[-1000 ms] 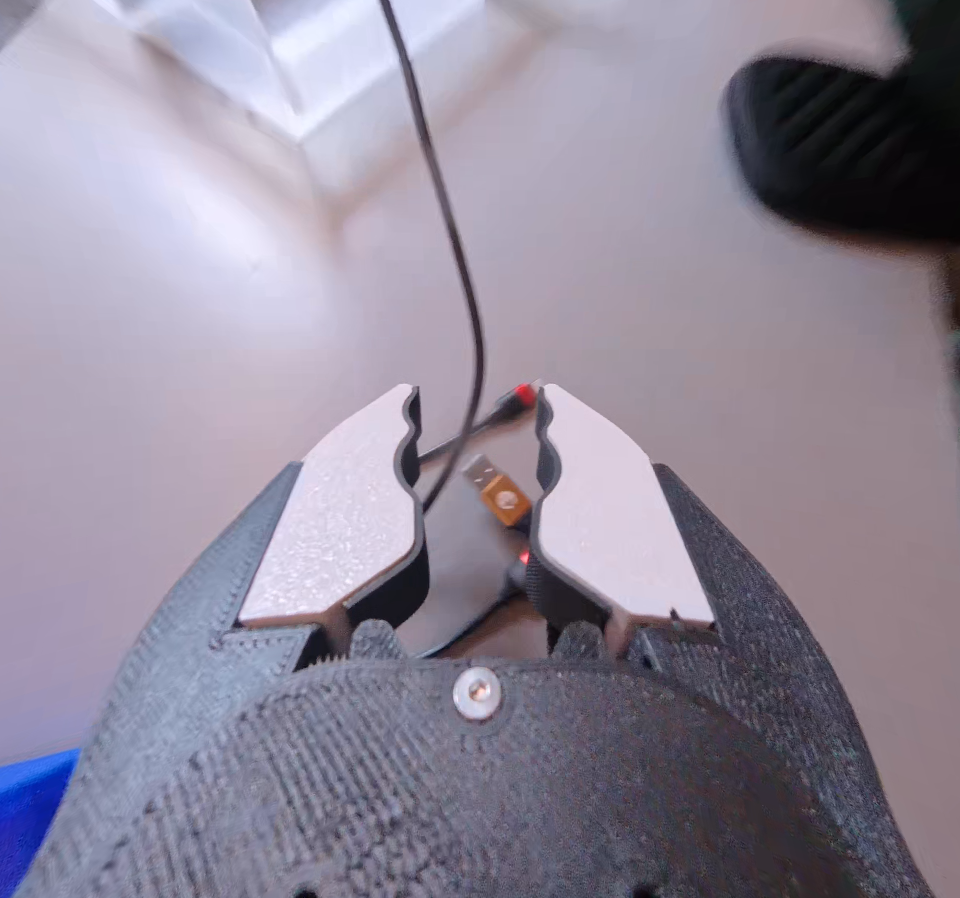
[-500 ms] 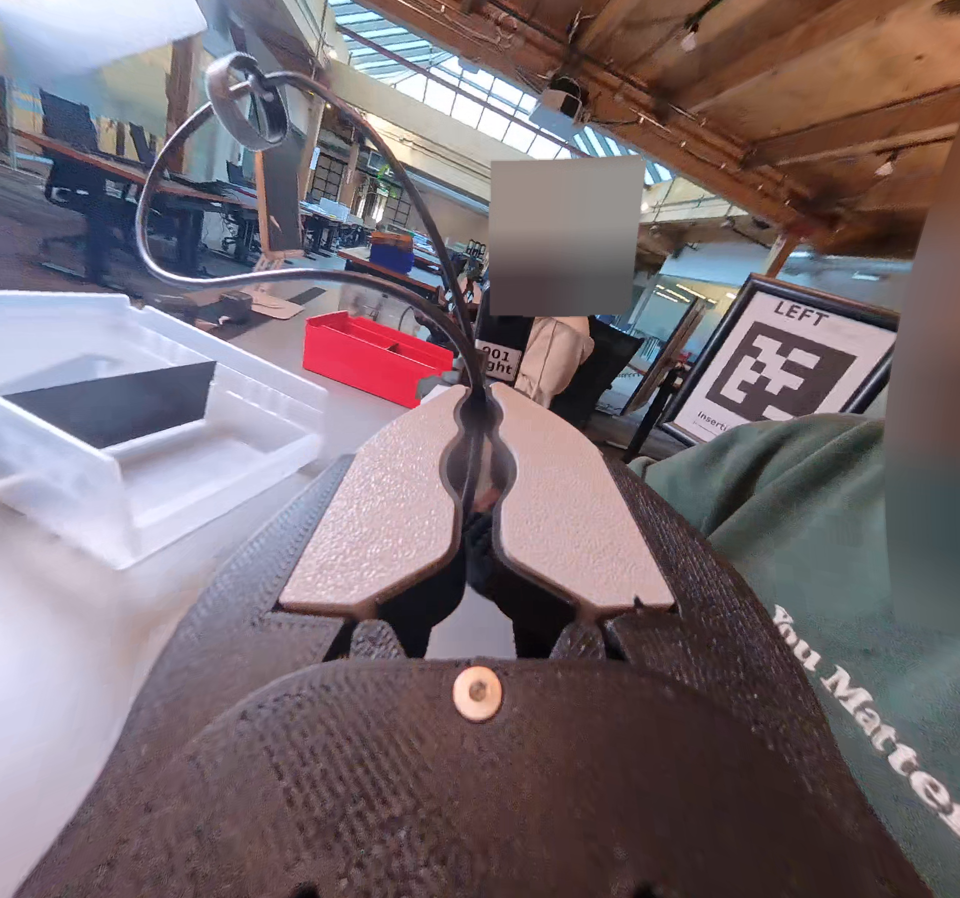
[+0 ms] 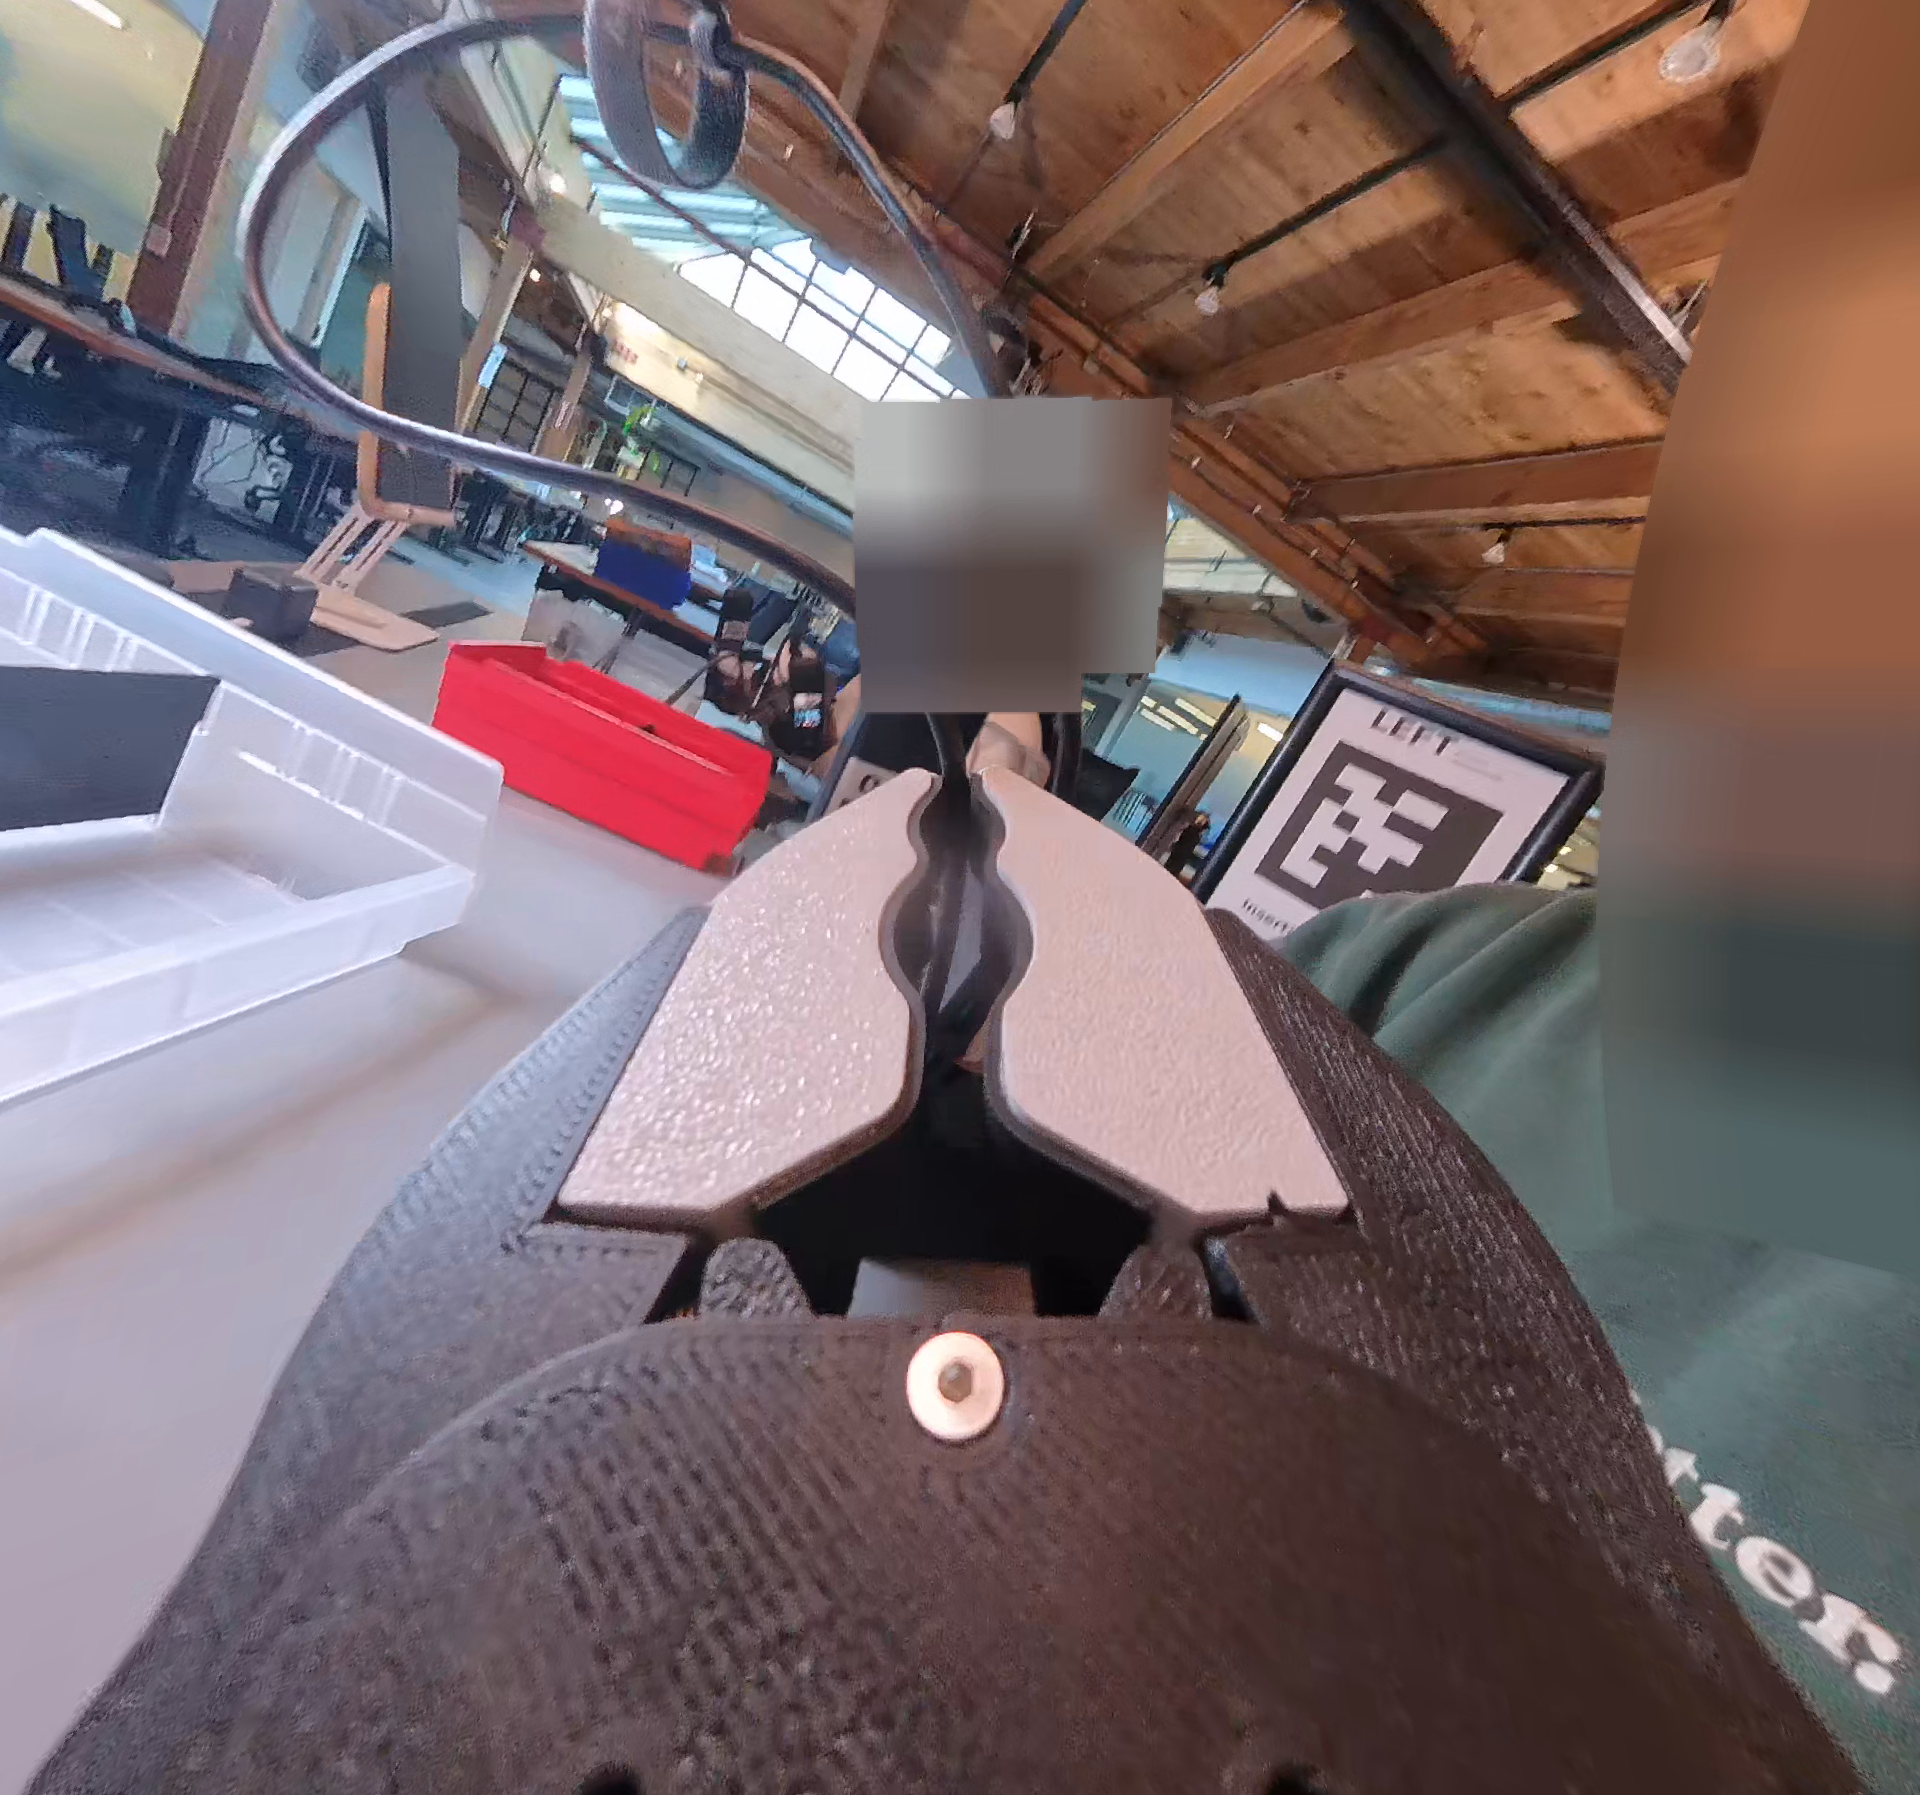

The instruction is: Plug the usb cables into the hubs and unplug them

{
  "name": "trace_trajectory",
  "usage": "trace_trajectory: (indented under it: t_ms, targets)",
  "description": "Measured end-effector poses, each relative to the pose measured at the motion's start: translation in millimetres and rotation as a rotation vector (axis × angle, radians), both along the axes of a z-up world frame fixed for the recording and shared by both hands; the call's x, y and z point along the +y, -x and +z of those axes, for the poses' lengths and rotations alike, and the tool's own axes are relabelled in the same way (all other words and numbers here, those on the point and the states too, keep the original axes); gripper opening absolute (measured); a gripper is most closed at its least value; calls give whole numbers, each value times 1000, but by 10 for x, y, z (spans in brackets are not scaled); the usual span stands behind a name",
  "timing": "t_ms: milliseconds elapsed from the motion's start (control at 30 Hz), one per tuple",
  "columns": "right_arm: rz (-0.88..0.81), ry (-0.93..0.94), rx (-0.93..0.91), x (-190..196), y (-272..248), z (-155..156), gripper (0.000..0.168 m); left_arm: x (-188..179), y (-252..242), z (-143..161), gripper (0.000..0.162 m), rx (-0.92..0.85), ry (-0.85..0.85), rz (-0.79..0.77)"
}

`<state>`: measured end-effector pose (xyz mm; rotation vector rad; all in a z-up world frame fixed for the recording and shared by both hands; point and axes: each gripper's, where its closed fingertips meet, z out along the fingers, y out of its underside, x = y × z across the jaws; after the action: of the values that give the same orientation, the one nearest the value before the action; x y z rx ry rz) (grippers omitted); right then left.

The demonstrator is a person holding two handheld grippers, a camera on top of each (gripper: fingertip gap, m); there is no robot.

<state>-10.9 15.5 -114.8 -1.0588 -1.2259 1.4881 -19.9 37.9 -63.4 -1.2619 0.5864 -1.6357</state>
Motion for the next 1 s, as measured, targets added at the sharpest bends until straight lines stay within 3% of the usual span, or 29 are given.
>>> trace_trajectory:
  t_ms: [200, 367, 767, 1000]
  targets:
    - [-82, -109, -158, 8, 162, -291, 13, -41, -99, -181, 4, 78, -20, -4]
    - [-148, -117, -174, 72, 206, -297, 33, -88, -225, -284, 4, 125, -38, -21]
    - [-250, -139, -321, 258, 191, -493, 12, 39, -294, -490, 4, 271, -129, 132]
    - [-220, -117, -329, 288, 85, -490, 4, 151, -124, -557, 8, 375, -185, 208]
